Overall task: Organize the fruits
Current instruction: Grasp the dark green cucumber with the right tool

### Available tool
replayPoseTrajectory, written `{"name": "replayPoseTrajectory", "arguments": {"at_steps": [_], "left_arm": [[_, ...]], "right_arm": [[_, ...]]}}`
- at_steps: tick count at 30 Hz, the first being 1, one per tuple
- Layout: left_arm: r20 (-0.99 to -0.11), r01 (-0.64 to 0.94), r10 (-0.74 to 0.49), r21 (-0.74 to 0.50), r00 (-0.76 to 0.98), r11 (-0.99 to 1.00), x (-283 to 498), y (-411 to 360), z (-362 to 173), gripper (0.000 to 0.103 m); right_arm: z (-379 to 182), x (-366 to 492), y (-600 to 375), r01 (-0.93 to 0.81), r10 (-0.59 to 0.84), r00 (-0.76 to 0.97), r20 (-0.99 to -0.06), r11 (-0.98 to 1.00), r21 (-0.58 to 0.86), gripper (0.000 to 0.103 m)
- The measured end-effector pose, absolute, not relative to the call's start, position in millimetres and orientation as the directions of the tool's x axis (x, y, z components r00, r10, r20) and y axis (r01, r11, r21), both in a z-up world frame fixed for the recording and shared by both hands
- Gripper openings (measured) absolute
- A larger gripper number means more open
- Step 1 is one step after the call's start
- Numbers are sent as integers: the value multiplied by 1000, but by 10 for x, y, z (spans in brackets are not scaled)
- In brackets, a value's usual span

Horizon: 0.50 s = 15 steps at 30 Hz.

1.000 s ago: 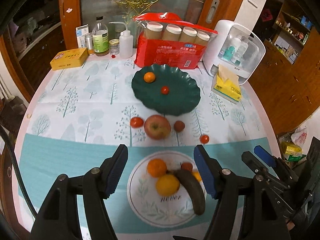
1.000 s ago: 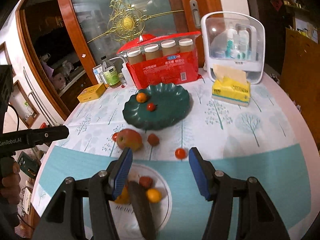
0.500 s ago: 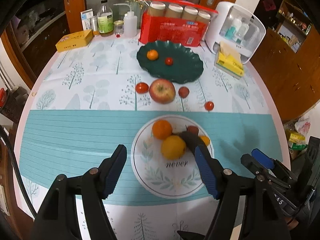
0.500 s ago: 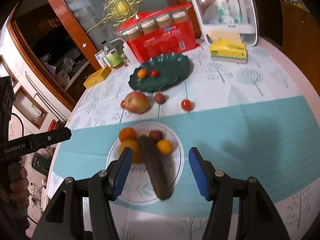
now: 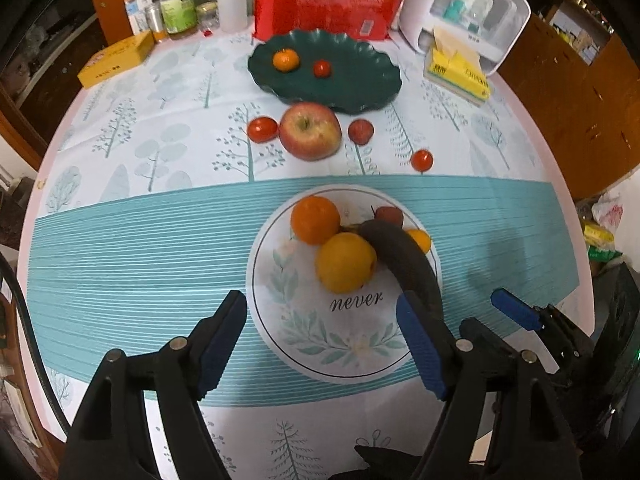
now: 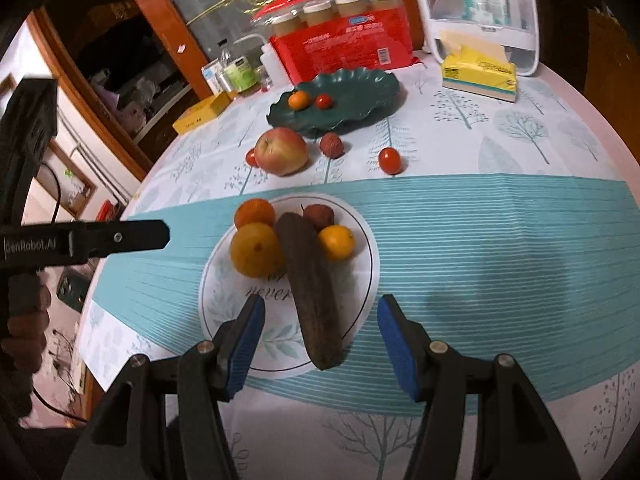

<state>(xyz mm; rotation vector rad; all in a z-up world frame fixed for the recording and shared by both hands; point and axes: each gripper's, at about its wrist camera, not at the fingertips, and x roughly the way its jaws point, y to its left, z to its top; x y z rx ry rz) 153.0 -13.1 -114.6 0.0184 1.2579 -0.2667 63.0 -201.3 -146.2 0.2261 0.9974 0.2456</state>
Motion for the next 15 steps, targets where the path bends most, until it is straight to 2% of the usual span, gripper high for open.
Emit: {"name": "replayPoseTrajectory", "arguments": {"at_steps": [15], "left_arm": [[-962, 264, -222, -175, 159, 948, 1961, -300, -1725, 76]], "right_arm": [[-1877, 965, -1650, -223, 263, 435, -861, 958, 180, 59]]}}
